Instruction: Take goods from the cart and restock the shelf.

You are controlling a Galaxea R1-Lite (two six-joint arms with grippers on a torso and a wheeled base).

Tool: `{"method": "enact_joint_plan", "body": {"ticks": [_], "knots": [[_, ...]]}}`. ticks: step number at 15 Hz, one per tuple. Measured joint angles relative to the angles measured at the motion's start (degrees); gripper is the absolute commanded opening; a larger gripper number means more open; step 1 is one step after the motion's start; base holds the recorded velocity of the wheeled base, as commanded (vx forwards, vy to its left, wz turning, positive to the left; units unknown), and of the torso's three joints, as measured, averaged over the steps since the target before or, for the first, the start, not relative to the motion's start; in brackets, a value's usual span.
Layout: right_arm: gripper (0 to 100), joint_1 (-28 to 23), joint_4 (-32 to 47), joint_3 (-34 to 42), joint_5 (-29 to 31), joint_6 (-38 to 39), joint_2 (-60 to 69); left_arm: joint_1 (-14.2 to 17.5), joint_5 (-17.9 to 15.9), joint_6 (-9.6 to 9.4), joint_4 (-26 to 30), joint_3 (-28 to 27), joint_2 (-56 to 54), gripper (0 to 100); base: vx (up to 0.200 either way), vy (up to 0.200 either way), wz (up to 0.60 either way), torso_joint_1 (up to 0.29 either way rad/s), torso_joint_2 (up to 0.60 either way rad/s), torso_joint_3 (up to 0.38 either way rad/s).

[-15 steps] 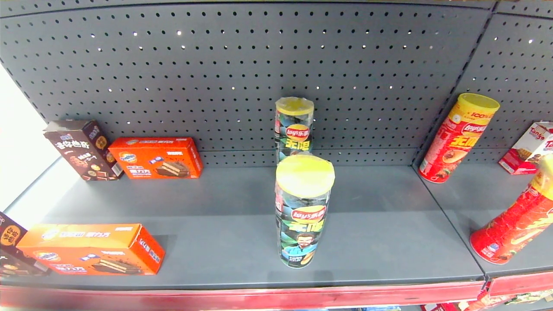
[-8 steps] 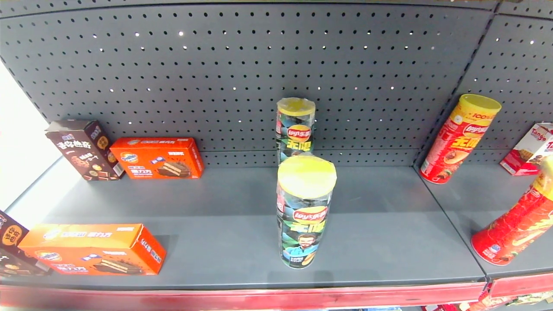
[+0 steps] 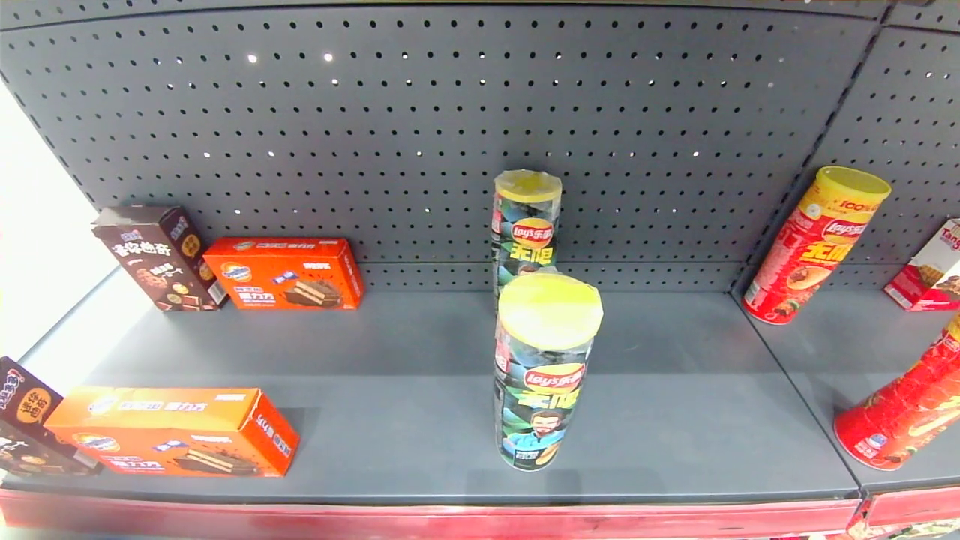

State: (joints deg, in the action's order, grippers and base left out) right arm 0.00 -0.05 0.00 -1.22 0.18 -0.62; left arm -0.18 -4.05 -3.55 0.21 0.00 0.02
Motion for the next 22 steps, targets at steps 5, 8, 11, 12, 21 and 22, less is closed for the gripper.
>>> {"method": "enact_joint_plan", "body": {"ticks": [5, 8, 11, 12, 21, 22], "knots": [[100, 0.1, 0.0, 0.0, 0.0, 0.0, 0.0, 0.0, 0.0, 1.01, 0.0, 0.0, 0.0, 100, 0.0, -0.04, 0.0, 0.0, 0.0, 0.0], [100, 0.0, 0.0, 0.0, 0.0, 0.0, 0.0, 0.0, 0.0, 1.12, 0.0, 0.0, 0.0, 100, 0.0, 0.0, 0.0, 0.0, 0.0, 0.0], [100, 0.0, 0.0, 0.0, -0.1, 0.0, 0.0, 0.0, -0.1, 1.06, 0.0, 0.0, 0.0, 100, -0.067, 0.0, 0.0, -0.001, 0.0, 0.001], [100, 0.0, 0.0, 0.0, -0.1, 0.0, 0.0, 0.0, 0.0, 1.06, 0.0, 0.0, 0.0, 100, 0.0, 0.0, 0.0, 0.0, 0.0, 0.0], [100, 0.0, 0.0, 0.0, -0.1, 0.0, 0.0, 0.0, -0.1, 1.04, 0.0, 0.0, 0.0, 100, -0.044, 0.0, 0.0, 0.002, 0.0, 0.002], [100, 0.0, 0.0, 0.0, -0.1, 0.0, 0.0, 0.0, -0.1, 1.06, 0.0, 0.0, 0.0, 100, 0.0, 0.0, 0.0, 0.0, 0.0, 0.0]]}}
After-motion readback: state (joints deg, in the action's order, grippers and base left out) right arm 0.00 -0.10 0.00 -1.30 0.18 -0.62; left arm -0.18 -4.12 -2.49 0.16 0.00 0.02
